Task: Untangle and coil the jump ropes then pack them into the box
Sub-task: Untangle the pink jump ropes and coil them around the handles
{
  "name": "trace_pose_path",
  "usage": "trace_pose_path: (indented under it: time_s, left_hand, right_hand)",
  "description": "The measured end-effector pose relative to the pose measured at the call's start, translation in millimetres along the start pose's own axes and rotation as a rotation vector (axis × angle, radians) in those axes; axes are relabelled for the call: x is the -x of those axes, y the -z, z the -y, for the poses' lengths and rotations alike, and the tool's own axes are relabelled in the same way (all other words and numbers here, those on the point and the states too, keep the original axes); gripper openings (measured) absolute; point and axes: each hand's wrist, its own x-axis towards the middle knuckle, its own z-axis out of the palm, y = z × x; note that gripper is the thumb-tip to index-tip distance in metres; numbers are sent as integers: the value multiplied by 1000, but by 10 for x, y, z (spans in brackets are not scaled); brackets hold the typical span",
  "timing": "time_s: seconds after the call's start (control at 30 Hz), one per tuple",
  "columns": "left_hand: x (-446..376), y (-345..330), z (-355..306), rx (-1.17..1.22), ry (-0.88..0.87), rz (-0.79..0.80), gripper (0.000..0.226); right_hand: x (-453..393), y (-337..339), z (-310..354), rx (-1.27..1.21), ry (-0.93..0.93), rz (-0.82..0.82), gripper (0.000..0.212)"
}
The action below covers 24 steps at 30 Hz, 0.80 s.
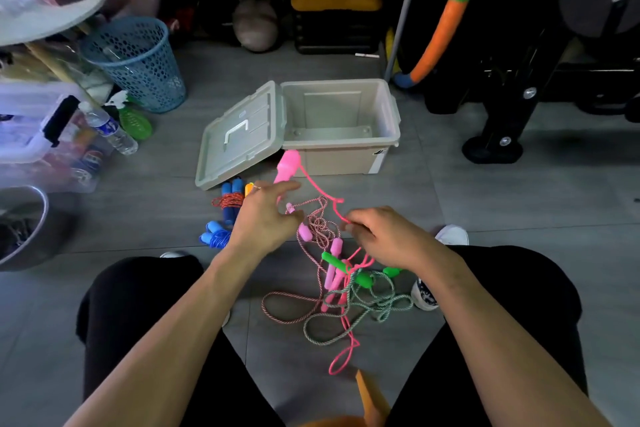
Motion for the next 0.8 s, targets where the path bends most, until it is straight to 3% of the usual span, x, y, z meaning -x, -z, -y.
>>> trace_pose_path:
  time_s: [0.1,0.23,0.37,0.43,0.53,0.7,0.8]
  left_hand:
    - [43,-12,-51,77,-159,39,57]
    - [115,-152,-21,6,-381,107,53]
    - [74,-150,21,-108,-471,84,25]
    - [61,-111,-6,-137,-425,28,17]
    - [19,-67,-43,12,-293,-103,7]
    - [9,58,-90,348,-46,-187,29]
    - [-30,136,-45,496,174,-195,20]
  right_hand:
    - [11,3,8,-4,29,-3,24]
    - [40,23,77,-38,19,54,40]
    - [31,23,78,-37,1,73,30]
    - [-1,-10,31,-8,12,-6,23]
    - [-53,-68,-65,80,53,-137,14]
    - [-109,-119,-182,233,-87,-158,16]
    - [-115,-143,-200,266,-145,-184,14]
